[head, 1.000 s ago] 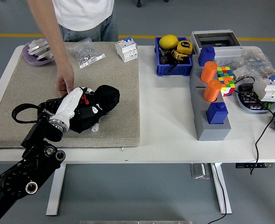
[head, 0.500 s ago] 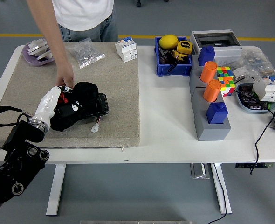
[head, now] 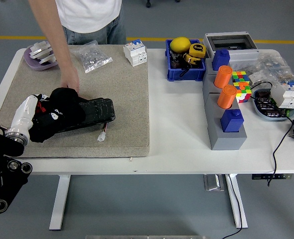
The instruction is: Pick the rag up,wipe the panel,place it on the desk
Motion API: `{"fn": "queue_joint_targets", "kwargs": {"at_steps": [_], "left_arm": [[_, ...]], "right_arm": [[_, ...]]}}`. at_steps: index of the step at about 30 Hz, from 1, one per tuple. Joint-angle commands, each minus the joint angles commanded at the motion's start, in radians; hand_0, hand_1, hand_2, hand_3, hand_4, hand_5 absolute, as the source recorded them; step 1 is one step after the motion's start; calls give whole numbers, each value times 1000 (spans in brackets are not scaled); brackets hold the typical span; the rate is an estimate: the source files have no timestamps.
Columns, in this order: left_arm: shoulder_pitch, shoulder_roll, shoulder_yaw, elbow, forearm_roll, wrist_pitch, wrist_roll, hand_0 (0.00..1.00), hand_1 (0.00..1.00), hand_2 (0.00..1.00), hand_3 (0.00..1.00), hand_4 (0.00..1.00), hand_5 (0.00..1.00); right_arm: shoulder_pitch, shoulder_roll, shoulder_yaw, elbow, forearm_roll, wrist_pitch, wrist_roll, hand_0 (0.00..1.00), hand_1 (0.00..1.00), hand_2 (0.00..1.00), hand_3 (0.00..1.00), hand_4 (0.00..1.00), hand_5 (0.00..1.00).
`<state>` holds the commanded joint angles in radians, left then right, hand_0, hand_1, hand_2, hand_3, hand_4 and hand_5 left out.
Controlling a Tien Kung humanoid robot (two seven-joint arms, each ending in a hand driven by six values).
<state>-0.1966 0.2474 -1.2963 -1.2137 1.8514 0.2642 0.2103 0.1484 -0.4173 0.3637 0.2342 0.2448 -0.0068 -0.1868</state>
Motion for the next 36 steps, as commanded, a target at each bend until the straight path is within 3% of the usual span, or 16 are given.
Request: {"fn": "queue_joint_targets", "kwargs": {"at_steps": [9, 17, 21, 29, 36], "left_arm": [[16, 11, -34, 1, -2, 14, 4, 207, 196, 591, 533, 163, 2], [7, -1, -28, 19, -8, 26, 1, 206, 195, 588, 531, 163, 2], [3, -8, 7, 5, -19, 26, 0, 207, 195, 585, 530, 161, 2], [-44, -59, 102, 16, -46, 30, -4, 207, 194, 584, 530, 160, 2], [-84, -82, 208, 31, -65, 28, 1, 208, 193, 582, 530, 159, 2]], "right_arm": [[1, -2, 3, 1, -2, 0, -1, 749, 284, 653, 618, 998, 559], [2, -2, 1, 4, -3, -1, -1, 749, 284, 653, 618, 998, 559], [0, -1, -5, 3, 2, 0, -2, 748, 284, 653, 618, 998, 559], [3, -3, -9, 3, 2, 1, -1, 748, 284, 652, 618, 998, 560], [5, -4, -11, 4, 2, 3, -1, 746, 284, 652, 619, 998, 562]]}}
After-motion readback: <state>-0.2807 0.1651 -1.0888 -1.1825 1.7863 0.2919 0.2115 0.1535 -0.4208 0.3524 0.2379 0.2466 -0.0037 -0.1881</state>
